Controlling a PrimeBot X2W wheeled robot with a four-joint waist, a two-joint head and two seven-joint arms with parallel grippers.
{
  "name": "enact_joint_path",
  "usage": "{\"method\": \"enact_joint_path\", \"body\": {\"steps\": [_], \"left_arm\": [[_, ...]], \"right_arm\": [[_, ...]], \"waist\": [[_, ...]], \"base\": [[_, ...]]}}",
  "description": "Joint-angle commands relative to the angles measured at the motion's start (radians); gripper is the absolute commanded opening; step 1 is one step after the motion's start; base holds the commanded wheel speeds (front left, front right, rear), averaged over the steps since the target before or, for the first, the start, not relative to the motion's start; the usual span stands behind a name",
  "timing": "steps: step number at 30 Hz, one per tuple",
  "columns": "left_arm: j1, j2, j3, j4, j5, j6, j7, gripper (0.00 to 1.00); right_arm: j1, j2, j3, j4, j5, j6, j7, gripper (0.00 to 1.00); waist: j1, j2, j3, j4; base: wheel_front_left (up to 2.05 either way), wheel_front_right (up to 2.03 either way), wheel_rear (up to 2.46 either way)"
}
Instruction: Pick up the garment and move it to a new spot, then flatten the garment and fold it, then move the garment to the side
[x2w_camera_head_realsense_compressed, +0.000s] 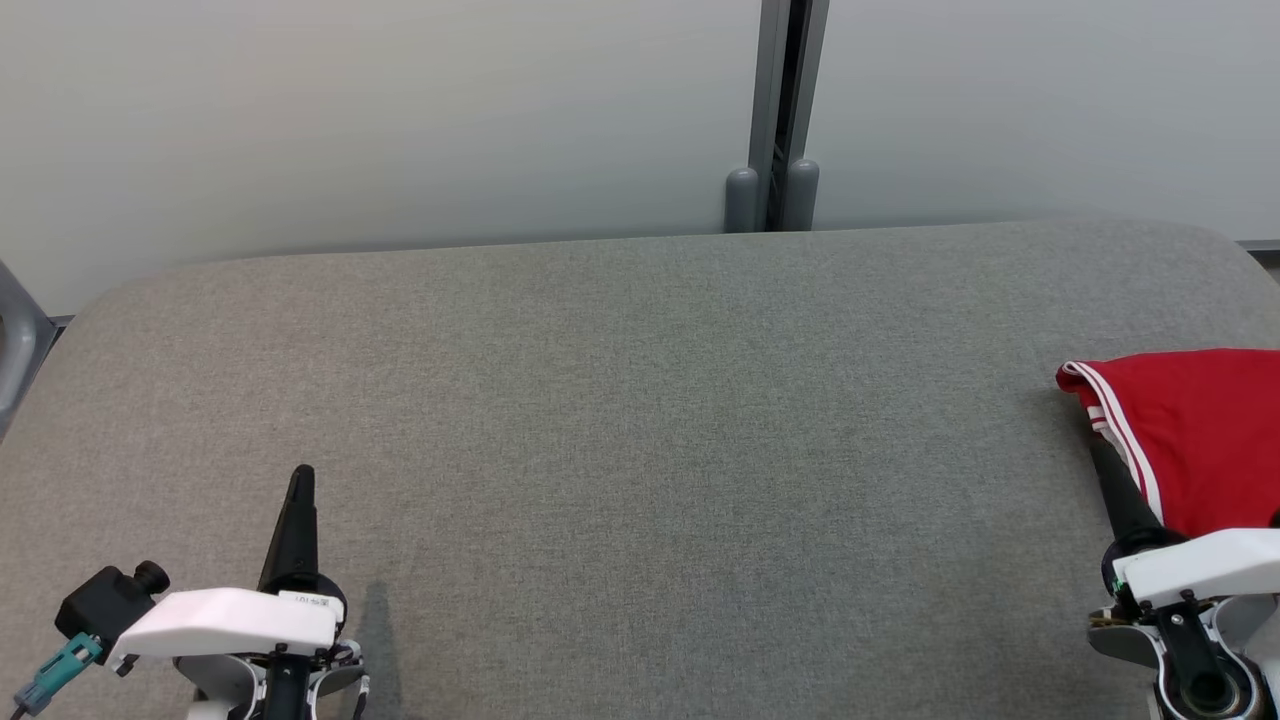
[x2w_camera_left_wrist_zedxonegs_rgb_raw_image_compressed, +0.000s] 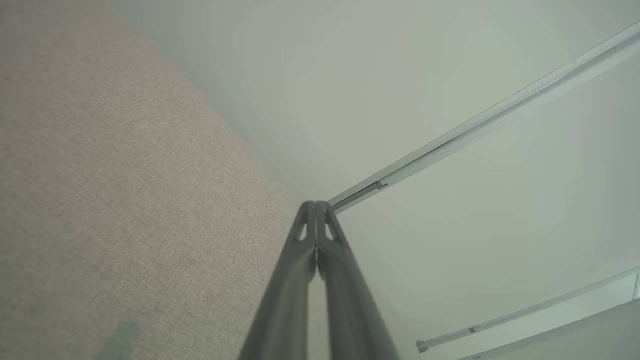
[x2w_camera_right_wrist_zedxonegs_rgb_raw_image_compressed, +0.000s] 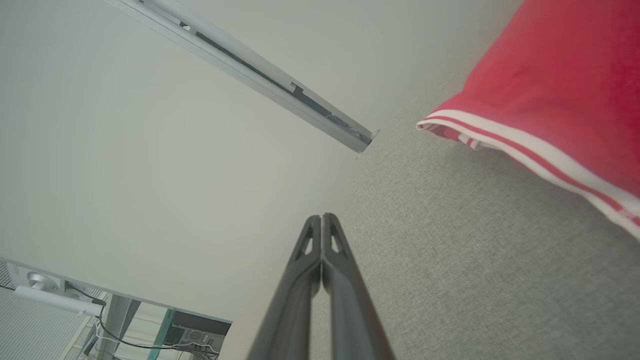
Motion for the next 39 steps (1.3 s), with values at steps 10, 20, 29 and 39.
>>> {"method": "enact_joint_path", "body": {"steps": [10, 20, 29, 39], "left_arm": [[-0.052, -0.008, 0.023, 0.009, -0.107, -0.022, 0.009, 0.0], [-0.07, -0.019, 0.035, 0.022, -0.188, -0.036, 0.015, 0.0], [-0.083, -0.027, 0.044, 0.032, -0.248, -0.046, 0.021, 0.0], [-0.097, -0.038, 0.055, 0.043, -0.318, -0.056, 0.026, 0.0]], "right_arm": [[-0.059, -0.014, -0.017, 0.032, 0.122, 0.0, 0.029, 0.0], [-0.088, -0.017, -0.028, 0.064, 0.216, 0.0, 0.049, 0.0], [-0.11, -0.019, -0.035, 0.088, 0.284, 0.0, 0.065, 0.0], [-0.136, -0.021, -0.044, 0.115, 0.364, 0.0, 0.082, 0.0]], "waist": [[0.0, 0.0, 0.002, -0.001], [0.0, 0.0, 0.003, -0.003], [0.0, 0.0, 0.005, -0.003], [0.0, 0.0, 0.006, -0.005]], "base": [[0.0, 0.0, 0.0], [0.0, 0.0, 0.0], [0.0, 0.0, 0.0], [0.0, 0.0, 0.0]]}}
